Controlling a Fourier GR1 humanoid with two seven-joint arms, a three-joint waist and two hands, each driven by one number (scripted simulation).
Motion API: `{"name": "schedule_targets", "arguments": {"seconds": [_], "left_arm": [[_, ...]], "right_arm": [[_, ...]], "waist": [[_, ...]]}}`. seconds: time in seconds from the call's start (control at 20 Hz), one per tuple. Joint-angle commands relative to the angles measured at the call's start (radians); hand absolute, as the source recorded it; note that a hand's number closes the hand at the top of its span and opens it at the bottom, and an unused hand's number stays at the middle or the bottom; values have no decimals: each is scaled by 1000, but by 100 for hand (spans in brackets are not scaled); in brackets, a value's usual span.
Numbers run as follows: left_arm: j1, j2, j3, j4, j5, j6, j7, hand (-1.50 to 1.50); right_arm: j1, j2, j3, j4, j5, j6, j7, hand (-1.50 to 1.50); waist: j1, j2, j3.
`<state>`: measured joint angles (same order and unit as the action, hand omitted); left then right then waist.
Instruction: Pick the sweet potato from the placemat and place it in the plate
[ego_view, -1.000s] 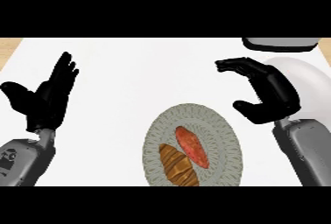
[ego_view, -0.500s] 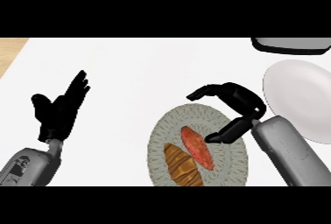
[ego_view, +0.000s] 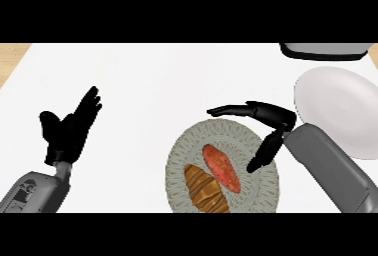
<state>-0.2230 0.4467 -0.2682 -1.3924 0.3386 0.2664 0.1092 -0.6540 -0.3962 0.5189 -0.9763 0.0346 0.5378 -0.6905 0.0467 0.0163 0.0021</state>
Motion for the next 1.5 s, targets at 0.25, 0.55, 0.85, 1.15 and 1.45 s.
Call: {"name": "schedule_targets", "arguments": {"seconds": [0.25,0.55,0.85,1.15,1.45], "left_arm": [[21,1,42,45,0,-49,-36,0],[9,-2,67,71,-18,-54,-32,0],[26,-19,95,86,-41,-68,-56,0],[57,-71,67,28,-85,-37,-33,0],[36,-44,125,-5,-77,-78,28,0]], "right_arm": [[-161,-29,87,138,125,104,-203,-150],[-164,-13,203,90,230,49,-163,-150],[-197,46,244,89,351,-48,-76,-150],[-191,69,282,90,449,-70,-50,-150],[-182,92,275,101,517,-39,-50,-150]], "waist": [[-18,-8,-2],[-34,-13,-2],[-39,-15,-2],[-40,-17,-2],[-40,-16,-2]]}}
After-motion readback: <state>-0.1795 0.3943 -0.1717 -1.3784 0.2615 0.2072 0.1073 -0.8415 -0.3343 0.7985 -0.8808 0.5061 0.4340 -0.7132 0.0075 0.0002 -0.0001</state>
